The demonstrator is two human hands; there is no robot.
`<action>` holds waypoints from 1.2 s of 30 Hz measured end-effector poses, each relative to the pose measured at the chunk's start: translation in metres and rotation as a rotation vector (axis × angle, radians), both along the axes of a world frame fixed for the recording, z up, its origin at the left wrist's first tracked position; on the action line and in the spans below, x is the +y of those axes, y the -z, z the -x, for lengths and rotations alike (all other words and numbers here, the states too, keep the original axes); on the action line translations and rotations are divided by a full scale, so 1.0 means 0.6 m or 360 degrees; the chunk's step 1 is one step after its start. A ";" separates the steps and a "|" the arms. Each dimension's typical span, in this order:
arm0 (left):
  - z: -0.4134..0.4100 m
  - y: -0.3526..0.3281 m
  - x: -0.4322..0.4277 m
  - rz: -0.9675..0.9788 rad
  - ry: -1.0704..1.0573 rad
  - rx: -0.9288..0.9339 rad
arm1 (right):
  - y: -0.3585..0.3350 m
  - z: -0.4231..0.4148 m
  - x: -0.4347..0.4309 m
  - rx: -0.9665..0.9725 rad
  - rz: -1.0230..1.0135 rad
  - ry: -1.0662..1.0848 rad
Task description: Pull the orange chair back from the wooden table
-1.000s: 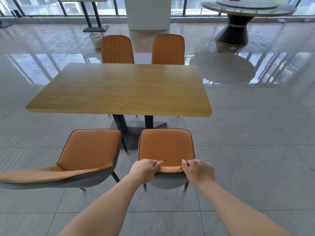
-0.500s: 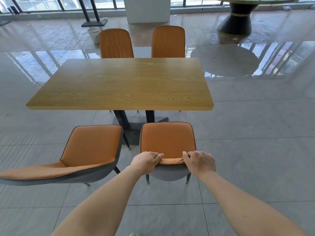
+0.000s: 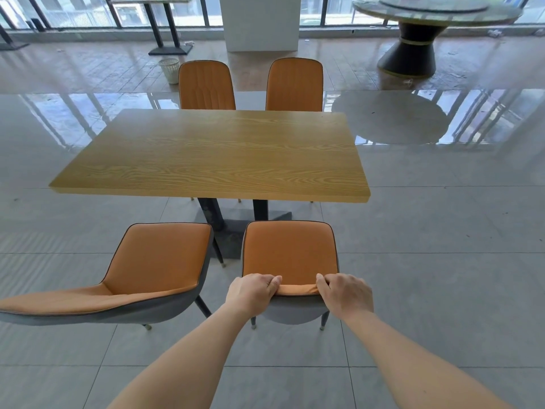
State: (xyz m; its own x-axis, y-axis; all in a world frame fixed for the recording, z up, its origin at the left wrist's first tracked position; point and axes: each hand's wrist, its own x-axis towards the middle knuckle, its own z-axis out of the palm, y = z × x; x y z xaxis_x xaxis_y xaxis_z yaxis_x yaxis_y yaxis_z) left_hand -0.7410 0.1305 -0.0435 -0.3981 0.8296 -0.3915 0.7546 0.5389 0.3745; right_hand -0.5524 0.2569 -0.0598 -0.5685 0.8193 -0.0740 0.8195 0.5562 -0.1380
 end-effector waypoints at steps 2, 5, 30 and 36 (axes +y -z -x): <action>0.002 0.002 0.000 0.0006 -0.0011 -0.0008 | -0.001 0.001 0.000 0.0004 0.0006 0.0001; 0.002 0.003 0.000 0.0020 -0.0013 -0.0016 | -0.001 0.002 0.000 0.0003 0.0022 0.0006; 0.018 -0.043 -0.030 -0.0096 -0.0110 -0.0020 | -0.062 -0.003 0.017 0.0009 0.0517 -0.0057; 0.041 -0.061 -0.047 -0.0165 -0.0200 -0.0014 | -0.078 -0.004 0.016 0.0038 0.0479 -0.0036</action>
State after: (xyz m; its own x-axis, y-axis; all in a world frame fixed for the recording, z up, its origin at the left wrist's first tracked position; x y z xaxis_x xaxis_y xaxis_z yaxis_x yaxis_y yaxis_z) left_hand -0.7658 0.1020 -0.0070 -0.4981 0.8096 -0.3106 0.6801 0.5870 0.4393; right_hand -0.5503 0.2667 -0.0127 -0.5910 0.7496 -0.2979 0.8018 0.5057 -0.3184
